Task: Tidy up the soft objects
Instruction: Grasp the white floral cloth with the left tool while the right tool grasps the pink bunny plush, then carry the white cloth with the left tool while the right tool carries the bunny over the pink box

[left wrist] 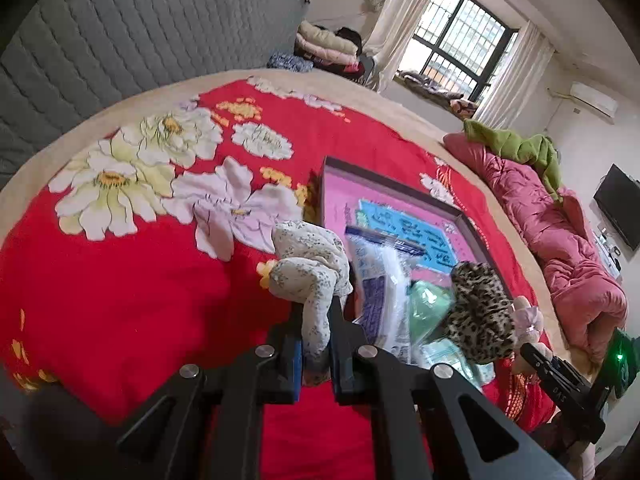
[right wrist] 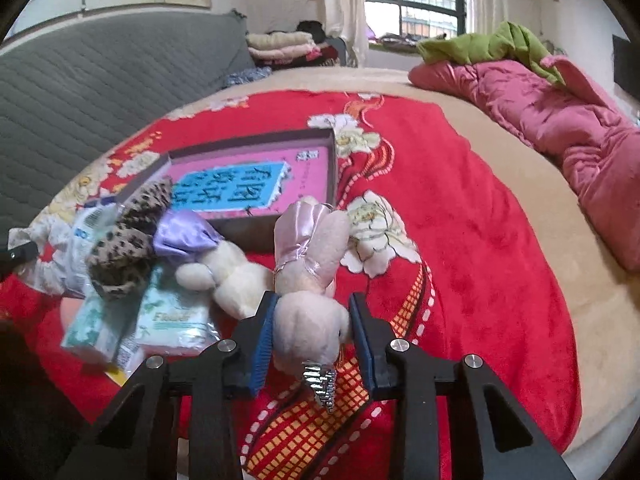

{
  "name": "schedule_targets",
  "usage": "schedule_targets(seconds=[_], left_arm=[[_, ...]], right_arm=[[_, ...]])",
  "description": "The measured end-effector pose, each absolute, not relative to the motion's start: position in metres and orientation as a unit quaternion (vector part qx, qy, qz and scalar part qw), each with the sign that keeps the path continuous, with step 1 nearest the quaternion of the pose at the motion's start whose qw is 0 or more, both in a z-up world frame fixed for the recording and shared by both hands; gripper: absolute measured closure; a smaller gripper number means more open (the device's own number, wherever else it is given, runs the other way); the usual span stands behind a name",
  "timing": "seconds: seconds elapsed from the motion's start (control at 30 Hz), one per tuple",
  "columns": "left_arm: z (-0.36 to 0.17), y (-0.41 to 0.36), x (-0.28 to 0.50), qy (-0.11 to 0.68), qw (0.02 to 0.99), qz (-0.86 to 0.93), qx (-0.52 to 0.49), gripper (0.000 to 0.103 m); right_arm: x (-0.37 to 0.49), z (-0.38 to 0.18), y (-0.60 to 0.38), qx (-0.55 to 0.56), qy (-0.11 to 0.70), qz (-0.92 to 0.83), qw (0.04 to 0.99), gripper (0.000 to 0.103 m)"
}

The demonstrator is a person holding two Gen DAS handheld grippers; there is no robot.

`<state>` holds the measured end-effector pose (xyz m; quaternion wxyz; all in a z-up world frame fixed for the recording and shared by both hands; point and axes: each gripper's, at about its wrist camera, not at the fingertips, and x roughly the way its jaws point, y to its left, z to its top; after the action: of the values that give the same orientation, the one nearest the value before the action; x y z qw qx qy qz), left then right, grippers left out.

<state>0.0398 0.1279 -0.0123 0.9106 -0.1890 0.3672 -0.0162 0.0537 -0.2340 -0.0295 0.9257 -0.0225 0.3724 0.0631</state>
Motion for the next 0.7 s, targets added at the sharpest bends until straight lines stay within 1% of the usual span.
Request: schedule_targets(seconds=[0.4, 0.7], left_arm=[[0.019, 0.119, 0.028, 0.332, 0.926, -0.019, -0.176, 0.093], [0.032, 0.107, 0.038, 0.317, 0.932, -0.024, -0.172, 0.093]], right_arm=[[0.043, -0.011, -0.234, -0.02, 0.337, 0.071, 0.938, 0.066], [0.039, 0.001, -0.235, -0.016, 0.32, 0.076, 0.944, 0.066]])
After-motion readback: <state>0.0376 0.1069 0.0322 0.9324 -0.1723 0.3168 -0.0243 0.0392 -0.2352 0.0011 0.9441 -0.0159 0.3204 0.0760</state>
